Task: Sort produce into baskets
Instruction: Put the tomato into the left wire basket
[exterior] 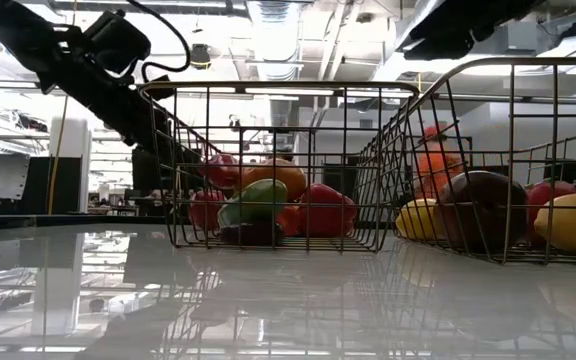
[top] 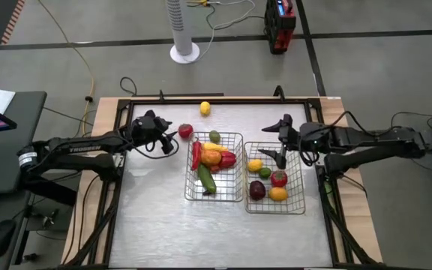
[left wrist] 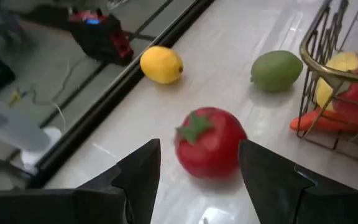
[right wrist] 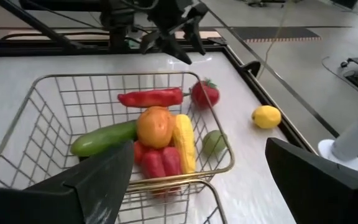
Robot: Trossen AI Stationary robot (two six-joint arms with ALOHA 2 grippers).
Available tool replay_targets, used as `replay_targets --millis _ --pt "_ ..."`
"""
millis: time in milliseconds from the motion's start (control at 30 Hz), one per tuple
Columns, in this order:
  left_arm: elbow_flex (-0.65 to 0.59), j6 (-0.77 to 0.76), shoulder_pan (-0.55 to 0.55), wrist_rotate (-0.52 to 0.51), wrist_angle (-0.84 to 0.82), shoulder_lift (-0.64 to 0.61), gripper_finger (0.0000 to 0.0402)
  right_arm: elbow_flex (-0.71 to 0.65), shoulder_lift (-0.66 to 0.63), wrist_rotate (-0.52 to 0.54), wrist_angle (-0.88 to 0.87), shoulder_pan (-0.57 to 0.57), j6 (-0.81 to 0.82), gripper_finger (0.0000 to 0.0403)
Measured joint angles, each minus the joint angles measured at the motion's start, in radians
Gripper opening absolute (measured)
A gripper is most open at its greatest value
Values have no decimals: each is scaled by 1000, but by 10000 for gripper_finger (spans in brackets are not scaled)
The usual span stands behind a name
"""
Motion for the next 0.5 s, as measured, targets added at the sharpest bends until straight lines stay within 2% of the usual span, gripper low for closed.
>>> replay_targets --millis 233,333,500 --pt "0 35 5 -7 -14 0 214 0 0 0 -5 -14 12 388" --pt "0 10 18 12 -7 0 250 0 0 0 -4 -13 14 388" --pt "0 0 29 19 20 29 336 0 0 -1 -5 -13 32 388"
